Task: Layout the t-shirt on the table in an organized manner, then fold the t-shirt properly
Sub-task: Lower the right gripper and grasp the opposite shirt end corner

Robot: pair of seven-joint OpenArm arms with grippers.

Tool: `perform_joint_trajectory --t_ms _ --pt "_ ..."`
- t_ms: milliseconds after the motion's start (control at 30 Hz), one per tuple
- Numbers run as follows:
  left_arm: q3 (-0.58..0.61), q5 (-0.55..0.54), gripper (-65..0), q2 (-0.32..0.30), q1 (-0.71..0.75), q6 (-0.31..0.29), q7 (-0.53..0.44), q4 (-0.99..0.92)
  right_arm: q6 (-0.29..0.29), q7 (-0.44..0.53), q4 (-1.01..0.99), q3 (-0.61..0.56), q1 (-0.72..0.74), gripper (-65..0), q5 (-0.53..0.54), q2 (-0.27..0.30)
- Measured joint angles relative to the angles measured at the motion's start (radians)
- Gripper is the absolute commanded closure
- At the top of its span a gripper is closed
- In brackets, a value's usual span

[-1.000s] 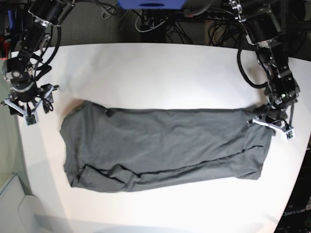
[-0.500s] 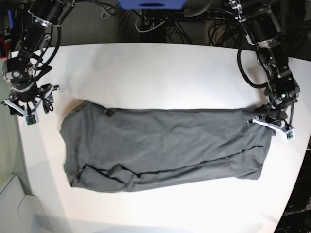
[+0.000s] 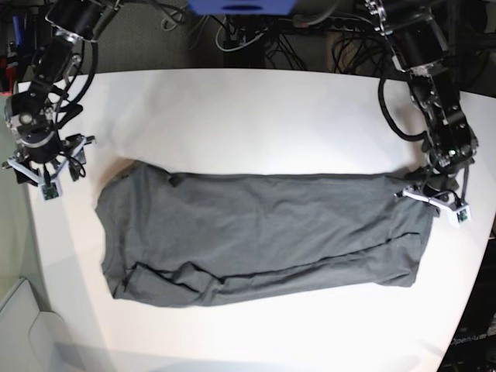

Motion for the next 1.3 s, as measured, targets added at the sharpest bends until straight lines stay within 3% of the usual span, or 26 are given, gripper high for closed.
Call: perform_joint_trajectory --t_ms 400,700,1100,1300 --pt "0.006 -0.003 -0.2 0.0 0.014 0.0 -0.011 0.002 0.0 -0.01 -0.136 -0.003 0.019 -42.3 -0.002 -0.003" --pt "0.0 -0.003 -0.2 0.0 0.014 0.0 -0.011 0.002 0.0 0.0 -0.15 -0.231 0.028 -42.3 0.0 -0.007" --pt "0.0 -0.003 -0.2 0.0 0.014 0.0 -0.007 0.002 0.0 0.0 -0.155 -0.328 0.038 -42.3 0.0 -0.016" --pt "0.0 -0.003 -0.2 0.0 0.014 0.0 -0.007 0.002 0.0 0.003 -0.209 -0.354 0.113 -42.3 0.001 -0.016"
